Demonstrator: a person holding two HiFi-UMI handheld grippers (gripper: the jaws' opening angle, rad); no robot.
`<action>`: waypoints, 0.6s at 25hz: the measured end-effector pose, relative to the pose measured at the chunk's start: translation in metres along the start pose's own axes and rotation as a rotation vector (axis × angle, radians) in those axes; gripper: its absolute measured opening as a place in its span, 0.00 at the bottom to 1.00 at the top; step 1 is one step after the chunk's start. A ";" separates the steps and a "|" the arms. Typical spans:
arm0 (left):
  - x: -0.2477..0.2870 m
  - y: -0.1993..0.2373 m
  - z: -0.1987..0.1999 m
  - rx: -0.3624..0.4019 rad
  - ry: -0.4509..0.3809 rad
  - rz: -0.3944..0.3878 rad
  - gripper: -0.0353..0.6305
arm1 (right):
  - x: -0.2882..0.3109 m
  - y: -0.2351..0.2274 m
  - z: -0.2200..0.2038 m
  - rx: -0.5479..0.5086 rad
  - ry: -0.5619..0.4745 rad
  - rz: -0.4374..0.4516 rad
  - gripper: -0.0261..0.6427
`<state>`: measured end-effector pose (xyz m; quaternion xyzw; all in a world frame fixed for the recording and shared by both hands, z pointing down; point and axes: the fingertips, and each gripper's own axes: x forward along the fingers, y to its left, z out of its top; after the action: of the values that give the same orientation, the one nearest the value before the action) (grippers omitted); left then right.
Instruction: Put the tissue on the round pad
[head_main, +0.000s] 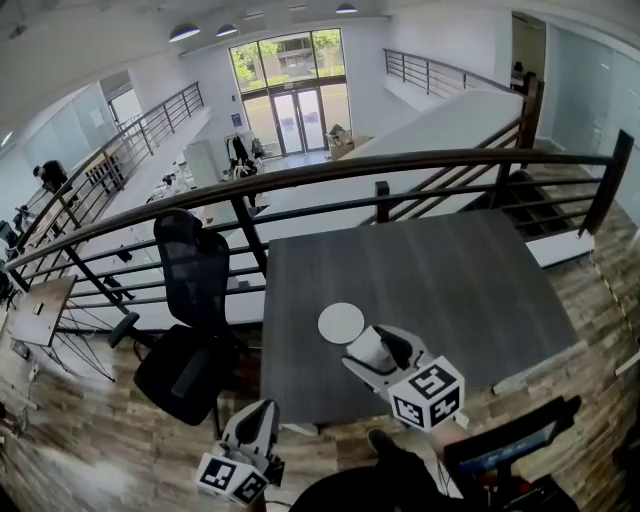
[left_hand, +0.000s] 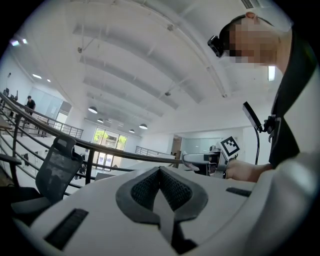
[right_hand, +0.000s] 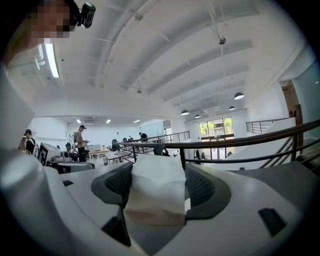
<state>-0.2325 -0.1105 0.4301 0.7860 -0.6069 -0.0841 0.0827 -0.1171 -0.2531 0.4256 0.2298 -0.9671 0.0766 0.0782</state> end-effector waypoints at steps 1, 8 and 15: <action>0.008 -0.006 0.005 0.007 -0.006 0.004 0.06 | 0.001 -0.007 0.006 -0.005 -0.006 0.010 0.54; 0.039 0.006 0.011 0.031 0.015 0.097 0.06 | 0.031 -0.048 0.029 -0.025 -0.026 0.064 0.54; 0.064 0.017 0.021 0.053 -0.003 0.171 0.06 | 0.068 -0.079 0.036 -0.013 -0.025 0.124 0.54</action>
<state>-0.2370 -0.1772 0.4113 0.7332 -0.6738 -0.0619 0.0677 -0.1448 -0.3587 0.4121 0.1696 -0.9809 0.0721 0.0628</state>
